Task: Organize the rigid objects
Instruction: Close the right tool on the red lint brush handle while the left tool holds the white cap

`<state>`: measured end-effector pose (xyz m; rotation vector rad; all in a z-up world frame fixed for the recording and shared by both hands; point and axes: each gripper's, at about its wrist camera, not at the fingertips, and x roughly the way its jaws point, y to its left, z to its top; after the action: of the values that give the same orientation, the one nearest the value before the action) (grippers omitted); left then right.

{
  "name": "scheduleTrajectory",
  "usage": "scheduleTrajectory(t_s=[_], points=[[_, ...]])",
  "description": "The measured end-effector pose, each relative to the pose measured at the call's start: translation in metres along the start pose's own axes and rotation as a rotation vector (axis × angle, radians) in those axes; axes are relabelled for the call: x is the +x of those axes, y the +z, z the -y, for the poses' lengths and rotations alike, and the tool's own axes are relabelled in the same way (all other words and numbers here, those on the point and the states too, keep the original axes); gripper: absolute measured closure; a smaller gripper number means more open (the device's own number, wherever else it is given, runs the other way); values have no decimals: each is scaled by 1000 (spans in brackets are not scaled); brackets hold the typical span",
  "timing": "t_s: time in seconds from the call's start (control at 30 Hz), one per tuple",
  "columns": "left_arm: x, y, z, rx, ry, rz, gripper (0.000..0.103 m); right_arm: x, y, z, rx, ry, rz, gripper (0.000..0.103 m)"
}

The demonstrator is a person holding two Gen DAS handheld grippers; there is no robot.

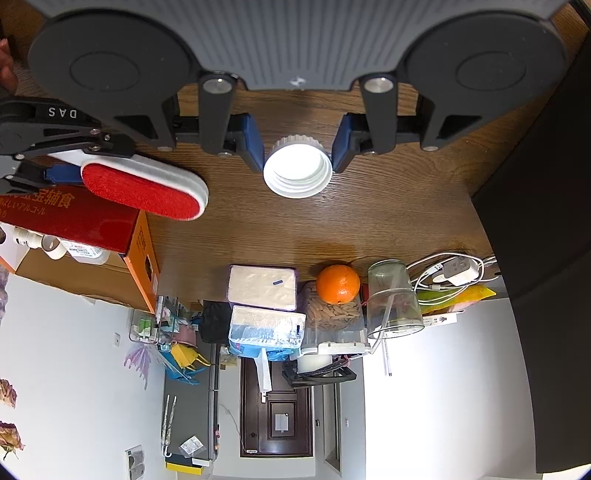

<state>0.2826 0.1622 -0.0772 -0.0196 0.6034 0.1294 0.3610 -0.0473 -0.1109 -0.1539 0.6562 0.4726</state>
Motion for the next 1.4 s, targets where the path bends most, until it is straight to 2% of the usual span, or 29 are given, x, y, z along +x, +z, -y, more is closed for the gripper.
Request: scheduleTrajectory(t_s=[0.17,0.47,0.67,0.7,0.8,1.03,1.07,1.1,1.13,1.4], points=[[2,0,1,4,7,-7,62,-11,-7,-8,-8,1,12,52],[3,-1,0,4,20,-12,62,-28,-16,-16,-19,-12,42,52],[2,-1,0,2,20,-10,62,-30,-21,-19,-28,15,10,51],[2,-1,0,2,20,-9,62,-30,-21,-19,-27,12,8,47],[1,-1,-1,0,18,-7,62,-24,-18,-20,-31,-7,-2,24],[1,-1,-1,-2,16,-8,62,-11,-10,-18,-8,4,-11,22],[2,-1,-1,-2,15,-9,62,-10,-10,-19,-9,7,-10,24],[2,-1,-1,-2,15,-9,62,-9,-9,-20,-11,13,-7,35],[2,-1,-1,-2,14,-9,62,-10,-8,-21,-16,24,2,41],[2,-1,-1,-3,14,-9,62,-18,-11,-26,-21,13,34,44]])
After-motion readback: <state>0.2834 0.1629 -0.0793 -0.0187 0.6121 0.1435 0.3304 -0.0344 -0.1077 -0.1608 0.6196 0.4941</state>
